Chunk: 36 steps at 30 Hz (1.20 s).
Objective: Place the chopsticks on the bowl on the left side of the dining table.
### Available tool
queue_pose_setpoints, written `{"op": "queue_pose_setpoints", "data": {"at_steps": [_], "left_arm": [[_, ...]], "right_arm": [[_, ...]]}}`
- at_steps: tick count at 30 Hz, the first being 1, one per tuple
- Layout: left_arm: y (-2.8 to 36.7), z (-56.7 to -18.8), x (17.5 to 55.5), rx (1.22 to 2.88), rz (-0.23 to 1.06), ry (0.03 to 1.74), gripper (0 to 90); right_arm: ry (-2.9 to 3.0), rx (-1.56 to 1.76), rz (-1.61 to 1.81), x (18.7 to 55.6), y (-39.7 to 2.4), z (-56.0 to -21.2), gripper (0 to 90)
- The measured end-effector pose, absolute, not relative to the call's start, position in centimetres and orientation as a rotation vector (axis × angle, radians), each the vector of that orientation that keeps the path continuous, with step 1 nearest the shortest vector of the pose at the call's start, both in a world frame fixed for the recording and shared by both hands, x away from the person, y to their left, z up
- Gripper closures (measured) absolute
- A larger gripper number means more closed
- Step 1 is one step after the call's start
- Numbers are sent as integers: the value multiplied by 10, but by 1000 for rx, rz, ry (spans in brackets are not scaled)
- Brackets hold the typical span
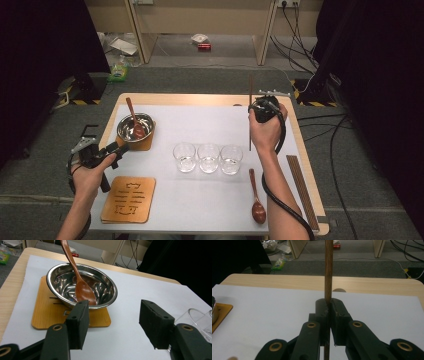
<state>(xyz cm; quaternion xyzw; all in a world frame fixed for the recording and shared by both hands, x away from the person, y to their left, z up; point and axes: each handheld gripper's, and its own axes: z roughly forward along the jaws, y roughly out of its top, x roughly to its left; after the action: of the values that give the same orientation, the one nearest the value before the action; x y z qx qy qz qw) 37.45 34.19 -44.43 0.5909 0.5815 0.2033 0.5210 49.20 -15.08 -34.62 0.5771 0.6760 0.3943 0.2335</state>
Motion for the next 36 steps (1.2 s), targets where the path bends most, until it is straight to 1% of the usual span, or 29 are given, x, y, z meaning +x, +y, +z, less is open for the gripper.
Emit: {"op": "queue_pose_setpoints", "data": {"at_steps": [36], "left_arm": [[342, -444, 374, 1418, 485, 1389, 408]], "right_arm": [[1856, 1554, 1132, 504, -125, -341, 851]]}}
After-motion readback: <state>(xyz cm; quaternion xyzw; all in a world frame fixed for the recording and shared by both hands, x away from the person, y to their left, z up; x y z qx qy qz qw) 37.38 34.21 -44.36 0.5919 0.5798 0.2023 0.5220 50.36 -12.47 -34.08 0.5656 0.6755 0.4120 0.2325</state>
